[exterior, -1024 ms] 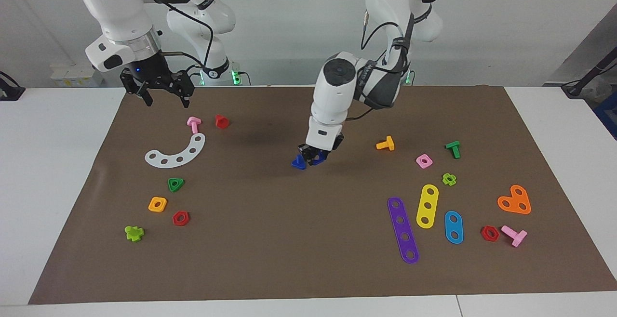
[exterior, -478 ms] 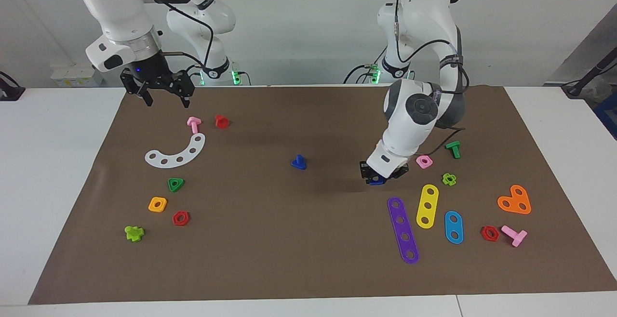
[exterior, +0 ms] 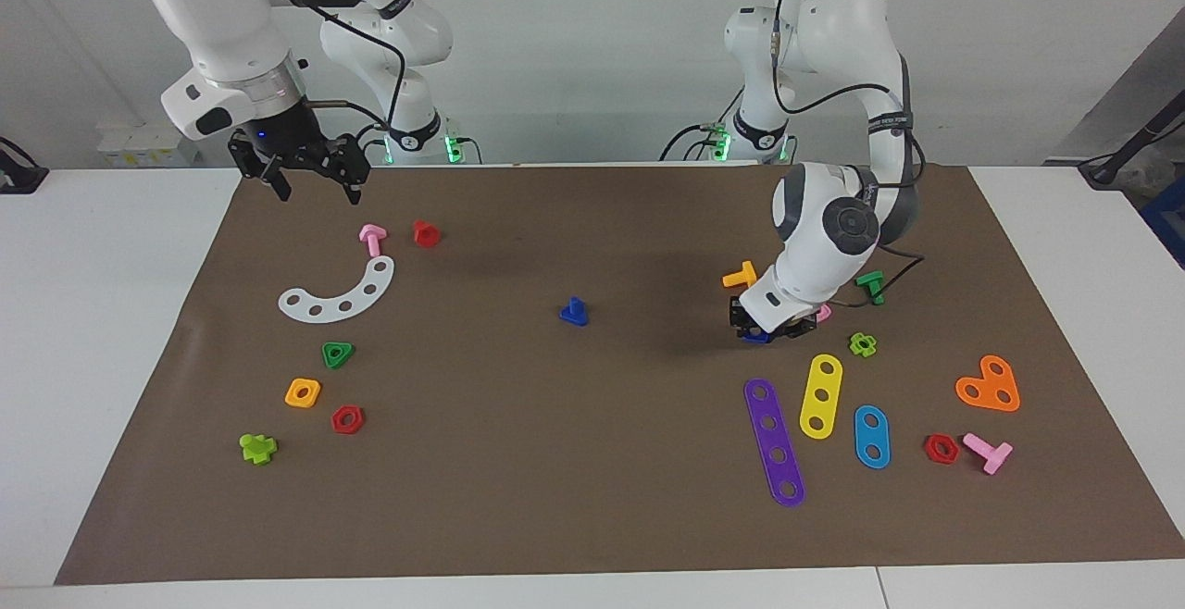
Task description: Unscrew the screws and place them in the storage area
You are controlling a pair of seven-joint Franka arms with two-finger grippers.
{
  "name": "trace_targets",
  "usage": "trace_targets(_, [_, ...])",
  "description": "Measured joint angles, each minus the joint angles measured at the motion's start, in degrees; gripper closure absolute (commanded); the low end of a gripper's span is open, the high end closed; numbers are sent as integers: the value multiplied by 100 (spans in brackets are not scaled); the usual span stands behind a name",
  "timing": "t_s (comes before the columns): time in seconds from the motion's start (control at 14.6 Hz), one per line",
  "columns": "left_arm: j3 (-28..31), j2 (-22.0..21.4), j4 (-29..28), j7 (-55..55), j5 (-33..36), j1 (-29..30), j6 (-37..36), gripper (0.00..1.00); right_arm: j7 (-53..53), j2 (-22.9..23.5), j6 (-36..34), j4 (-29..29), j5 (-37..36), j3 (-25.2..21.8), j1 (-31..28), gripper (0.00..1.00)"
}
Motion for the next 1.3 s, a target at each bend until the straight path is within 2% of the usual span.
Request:
trace_targets(0.27, [-4, -107, -198, 10, 0, 8, 284, 0, 219, 0, 261, -112, 0, 73, 136, 2])
trace_targets(0.48, [147, -276, -60, 9, 0, 29, 215, 0, 807, 19, 839, -602, -3, 103, 632, 3])
trace_targets(0.68, [291, -926, 88, 54, 0, 336, -572, 0, 1649, 208, 1459, -988, -123, 132, 1377, 3])
trace_targets(0.96, [336, -1897, 81, 146, 268, 795, -1774, 0, 2375, 823, 2205, -1104, -199, 147, 2254, 5])
trace_targets(1.09, [345, -2321, 78, 142, 588, 906, -2191, 0, 2472, 1165, 2565, -1110, -312, 148, 2494, 6])
trace_targets(1.3, [349, -2730, 73, 140, 724, 1086, -2457, 0, 2482, 1582, 3063, -1115, -339, 143, 2663, 15])
